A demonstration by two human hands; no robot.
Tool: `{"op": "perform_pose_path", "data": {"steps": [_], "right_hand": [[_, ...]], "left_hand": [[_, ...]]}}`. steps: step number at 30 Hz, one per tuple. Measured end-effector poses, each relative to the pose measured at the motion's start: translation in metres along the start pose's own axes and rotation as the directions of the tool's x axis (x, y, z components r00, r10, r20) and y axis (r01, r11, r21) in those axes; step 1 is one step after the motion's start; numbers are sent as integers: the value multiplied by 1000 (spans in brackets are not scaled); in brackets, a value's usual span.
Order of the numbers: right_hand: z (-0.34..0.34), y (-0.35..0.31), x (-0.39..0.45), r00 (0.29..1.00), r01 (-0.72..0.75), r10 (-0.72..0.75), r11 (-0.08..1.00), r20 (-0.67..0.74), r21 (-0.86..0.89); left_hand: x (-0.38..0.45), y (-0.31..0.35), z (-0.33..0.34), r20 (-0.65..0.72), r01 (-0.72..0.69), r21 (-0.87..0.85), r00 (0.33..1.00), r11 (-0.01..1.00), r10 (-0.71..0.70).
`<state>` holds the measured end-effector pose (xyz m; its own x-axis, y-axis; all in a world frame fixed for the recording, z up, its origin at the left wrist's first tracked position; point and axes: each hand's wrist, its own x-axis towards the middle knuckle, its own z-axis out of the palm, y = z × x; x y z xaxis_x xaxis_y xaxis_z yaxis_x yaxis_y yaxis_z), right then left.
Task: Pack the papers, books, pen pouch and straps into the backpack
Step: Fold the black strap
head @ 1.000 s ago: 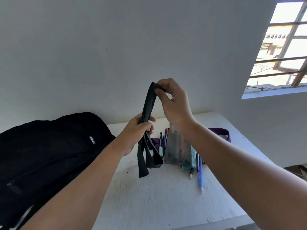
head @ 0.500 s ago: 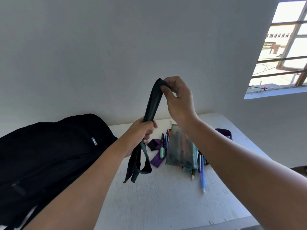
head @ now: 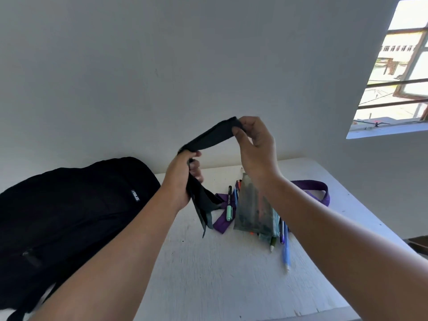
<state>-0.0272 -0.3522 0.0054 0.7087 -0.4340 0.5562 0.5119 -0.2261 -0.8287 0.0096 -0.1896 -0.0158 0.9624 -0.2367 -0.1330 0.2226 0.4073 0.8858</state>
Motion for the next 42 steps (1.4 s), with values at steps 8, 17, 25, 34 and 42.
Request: {"op": "perform_pose_path", "data": {"steps": [8, 17, 25, 34, 42], "right_hand": [[0, 21, -37, 968, -16, 33, 998, 251, -68], [-2, 40, -60, 894, -70, 107, 993, 435, -100], [-3, 24, -41, 858, -314, 285, 949, 426, -3], [5, 10, -37, 668, -541, 342, 833, 661, 116], [7, 14, -39, 661, -605, 385, 781, 644, 154]], "left_hand": [[15, 32, -1, -117, -108, -190, 989, 976, 86], [10, 34, 1, -30, -504, 263, 848, 823, 528], [-2, 36, 5, 245, -613, 493, 779, 618, 577], [-23, 42, 18, 437, -484, 531, 860, 696, 264], [-21, 52, 7, 513, -480, 621, 847, 620, 142]]}}
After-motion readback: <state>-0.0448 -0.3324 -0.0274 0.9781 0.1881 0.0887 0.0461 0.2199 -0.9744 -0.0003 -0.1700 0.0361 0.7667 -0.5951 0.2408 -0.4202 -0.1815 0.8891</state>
